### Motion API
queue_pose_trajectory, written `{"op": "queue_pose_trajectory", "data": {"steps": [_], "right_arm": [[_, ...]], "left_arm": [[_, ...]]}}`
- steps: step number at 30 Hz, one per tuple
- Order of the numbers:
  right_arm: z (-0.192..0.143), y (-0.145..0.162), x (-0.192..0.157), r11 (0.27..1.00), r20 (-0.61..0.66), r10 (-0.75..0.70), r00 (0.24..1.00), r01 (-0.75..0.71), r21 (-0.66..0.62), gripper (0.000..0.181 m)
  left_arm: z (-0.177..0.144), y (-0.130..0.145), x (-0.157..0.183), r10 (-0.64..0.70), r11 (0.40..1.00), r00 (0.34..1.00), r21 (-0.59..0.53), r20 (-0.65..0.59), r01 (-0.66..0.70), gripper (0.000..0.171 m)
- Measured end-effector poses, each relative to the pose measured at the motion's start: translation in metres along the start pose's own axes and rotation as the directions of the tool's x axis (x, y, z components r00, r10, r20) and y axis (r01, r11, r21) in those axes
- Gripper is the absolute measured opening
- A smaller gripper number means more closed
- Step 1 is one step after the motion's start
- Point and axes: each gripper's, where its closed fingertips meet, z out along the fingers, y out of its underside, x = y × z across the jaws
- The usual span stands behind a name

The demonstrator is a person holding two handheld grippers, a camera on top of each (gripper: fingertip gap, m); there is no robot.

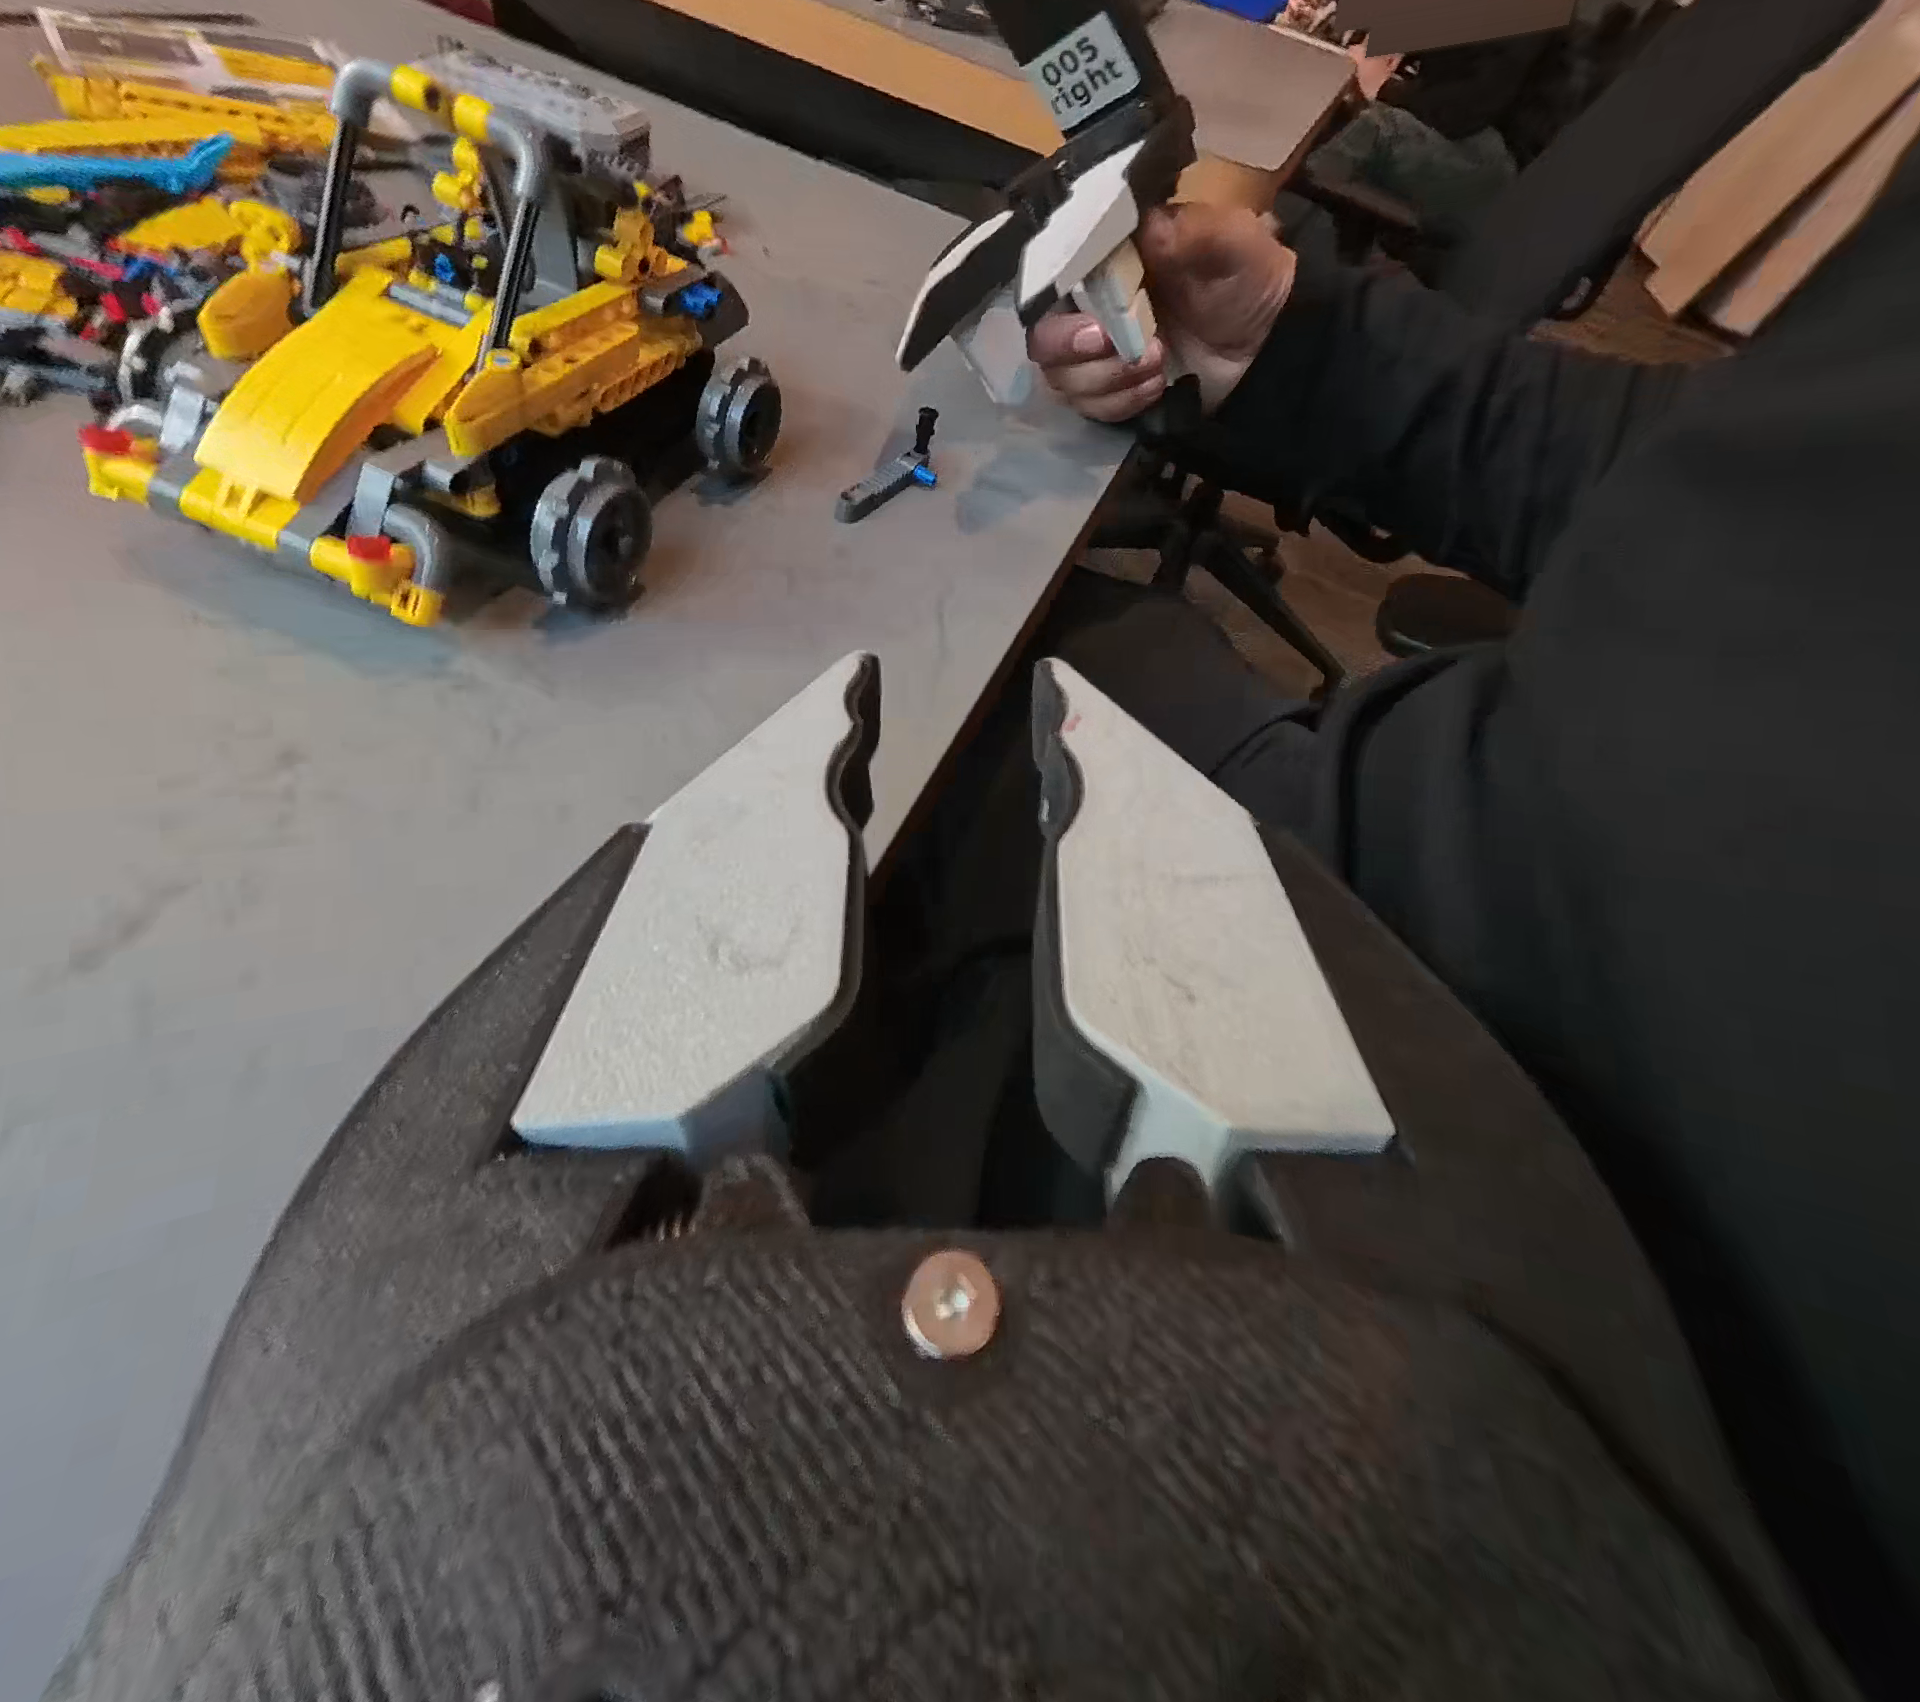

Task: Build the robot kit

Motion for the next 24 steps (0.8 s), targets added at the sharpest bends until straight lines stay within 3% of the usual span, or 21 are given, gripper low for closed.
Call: {"op": "queue_pose_trajectory", "data": {"steps": [6, 11, 17, 24], "right_arm": [[-0.004, -0.005, -0.003, 0.997, -0.019, -0.054, 0.998, 0.055, 0.047, 0.05], [-0.011, -0.013, -0.004, 0.989, -0.046, -0.084, 0.995, 0.089, 0.122, 0.049], [-0.006, -0.011, -0.002, 0.988, -0.09, -0.104, 0.991, 0.113, 0.108, 0.044], [-0.005, -0.013, -0.002, 0.983, -0.117, -0.123, 0.985, 0.137, 0.12, 0.036]], "left_arm": [[0.017, -0.016, -0.014, 0.088, 0.996, 0.996, -0.014, -0.024, -0.088, 0.028], [0.014, -0.03, -0.02, 0.05, 0.999, 0.997, 0.014, -0.064, -0.049, 0.034], [0.008, -0.011, -0.041, 0.118, 0.992, 0.991, -0.062, 0.071, -0.113, 0.037], [0.008, -0.002, -0.045, 0.18, 0.981, 0.976, -0.098, 0.119, -0.169, 0.03]]}}
